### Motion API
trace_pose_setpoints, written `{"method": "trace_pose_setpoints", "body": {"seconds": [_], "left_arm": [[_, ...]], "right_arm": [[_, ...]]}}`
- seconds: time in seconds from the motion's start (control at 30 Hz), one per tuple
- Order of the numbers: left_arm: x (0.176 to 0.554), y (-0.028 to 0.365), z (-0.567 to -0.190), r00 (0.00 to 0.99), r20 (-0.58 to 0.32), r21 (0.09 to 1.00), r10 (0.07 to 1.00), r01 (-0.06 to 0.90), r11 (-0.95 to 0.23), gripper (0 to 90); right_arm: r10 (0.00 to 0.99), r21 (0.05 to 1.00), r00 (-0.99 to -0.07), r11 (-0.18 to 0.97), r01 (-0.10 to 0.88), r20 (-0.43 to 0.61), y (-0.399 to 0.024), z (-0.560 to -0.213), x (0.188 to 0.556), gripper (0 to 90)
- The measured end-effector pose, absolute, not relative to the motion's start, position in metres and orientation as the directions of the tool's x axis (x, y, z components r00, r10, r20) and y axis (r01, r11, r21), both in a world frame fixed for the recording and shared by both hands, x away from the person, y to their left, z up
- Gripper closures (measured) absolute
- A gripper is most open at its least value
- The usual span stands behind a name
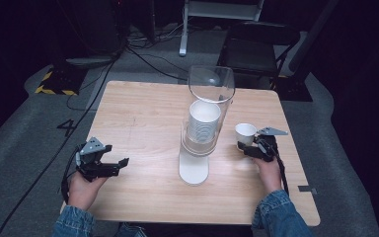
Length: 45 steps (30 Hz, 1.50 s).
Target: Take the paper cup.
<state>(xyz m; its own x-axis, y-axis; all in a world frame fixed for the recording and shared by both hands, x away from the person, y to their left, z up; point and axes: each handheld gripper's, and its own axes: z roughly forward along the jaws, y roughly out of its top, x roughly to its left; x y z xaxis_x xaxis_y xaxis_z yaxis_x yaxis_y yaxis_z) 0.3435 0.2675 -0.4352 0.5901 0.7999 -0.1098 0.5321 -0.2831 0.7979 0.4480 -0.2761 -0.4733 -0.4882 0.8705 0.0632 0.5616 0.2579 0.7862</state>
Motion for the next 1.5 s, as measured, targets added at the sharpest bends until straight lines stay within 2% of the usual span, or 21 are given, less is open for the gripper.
{"method": "trace_pose_setpoints", "body": {"seconds": [0.7,0.77,0.87,0.97,1.1,1.5], "left_arm": [[0.346,0.265,-0.435,0.596,-0.110,0.797,0.795,0.531,-0.288,16.6],[0.347,0.265,-0.435,0.599,-0.109,0.797,0.793,0.529,-0.290,16.6],[0.347,0.265,-0.435,0.598,-0.114,0.797,0.794,0.532,-0.287,16.6],[0.347,0.265,-0.435,0.598,-0.114,0.798,0.793,0.531,-0.286,16.6],[0.348,0.265,-0.434,0.600,-0.113,0.801,0.792,0.527,-0.285,16.6],[0.352,0.257,-0.434,0.619,-0.107,0.797,0.778,0.521,-0.305,16.6]], "right_arm": [[0.861,0.732,-0.501,0.284,0.619,0.090,-0.274,-0.481,0.450,31.2],[0.854,0.733,-0.511,0.286,0.618,0.098,-0.274,-0.481,0.449,27.3],[0.853,0.743,-0.513,0.286,0.605,0.089,-0.273,-0.478,0.448,16.8],[0.851,0.750,-0.517,0.280,0.599,0.095,-0.275,-0.475,0.446,12.5],[0.856,0.759,-0.507,0.266,0.594,0.096,-0.281,-0.463,0.441,0.3],[0.818,0.828,-0.571,0.266,0.494,0.078,-0.290,-0.418,0.408,0.2]]}}
